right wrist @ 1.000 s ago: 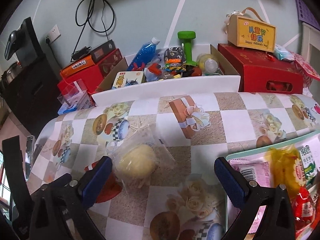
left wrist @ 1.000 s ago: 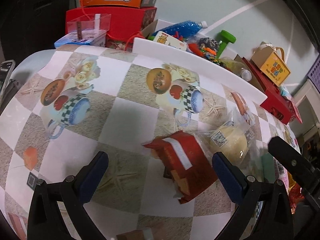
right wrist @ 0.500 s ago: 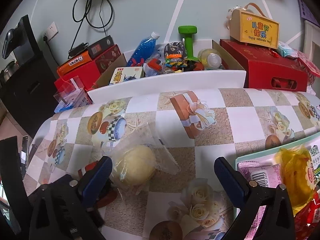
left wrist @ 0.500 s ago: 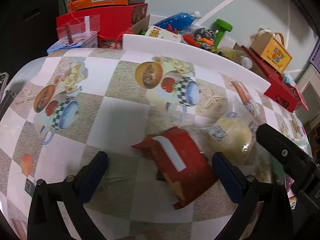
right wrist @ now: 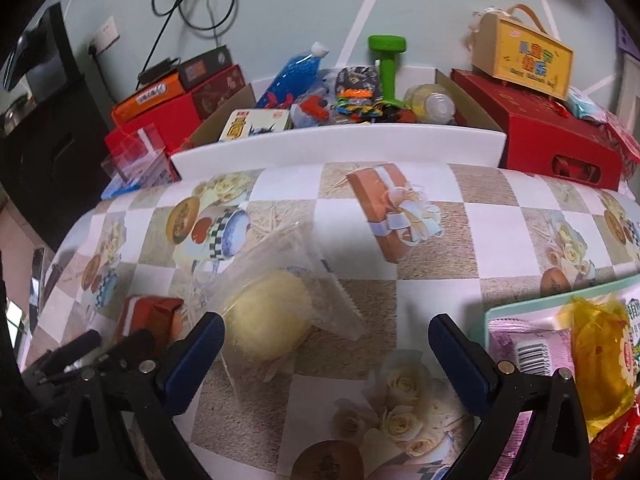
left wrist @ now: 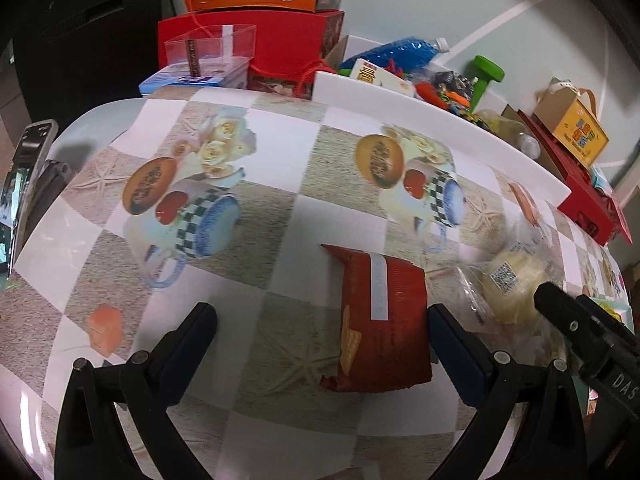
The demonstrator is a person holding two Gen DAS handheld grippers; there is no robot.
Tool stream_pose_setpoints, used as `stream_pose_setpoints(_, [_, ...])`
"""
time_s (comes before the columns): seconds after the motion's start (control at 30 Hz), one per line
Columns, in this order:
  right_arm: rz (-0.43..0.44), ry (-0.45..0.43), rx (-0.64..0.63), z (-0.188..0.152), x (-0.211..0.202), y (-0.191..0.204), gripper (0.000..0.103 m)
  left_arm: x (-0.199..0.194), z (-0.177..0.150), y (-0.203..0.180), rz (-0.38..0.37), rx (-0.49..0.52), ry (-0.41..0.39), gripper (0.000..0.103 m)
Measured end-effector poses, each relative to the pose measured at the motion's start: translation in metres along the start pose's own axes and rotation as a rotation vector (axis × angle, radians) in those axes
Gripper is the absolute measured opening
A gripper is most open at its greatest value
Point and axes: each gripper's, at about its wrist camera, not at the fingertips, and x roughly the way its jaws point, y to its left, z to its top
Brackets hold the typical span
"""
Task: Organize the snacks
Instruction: 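Grasp the red box with the left gripper while the right grasps the clear bun bag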
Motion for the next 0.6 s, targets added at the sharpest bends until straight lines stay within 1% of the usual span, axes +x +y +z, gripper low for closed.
stream_pose_setpoints(0.17, [0.001,0.017,-0.061,0.001,0.007,0.014,0.103,0.000,0.001,0.001,-0.011,0.011,-0.014,0.103])
stream_pose_setpoints(0.37, [0.001,0.033,-0.108,0.004,0.015,0.020,0.103,0.002,0.002,0.001,0.001,0.026,-0.028,0.099])
stream_pose_setpoints(0.47, [-0.016,0.039,-0.145,0.005,0.018,0.022,0.103,0.001,0.002,0.003,-0.016,0.016,-0.037,0.097])
stream_pose_setpoints(0.6, [-0.036,0.053,-0.188,0.007,0.025,0.028,0.103,-0.002,0.003,0.009,-0.029,-0.005,-0.050,0.087])
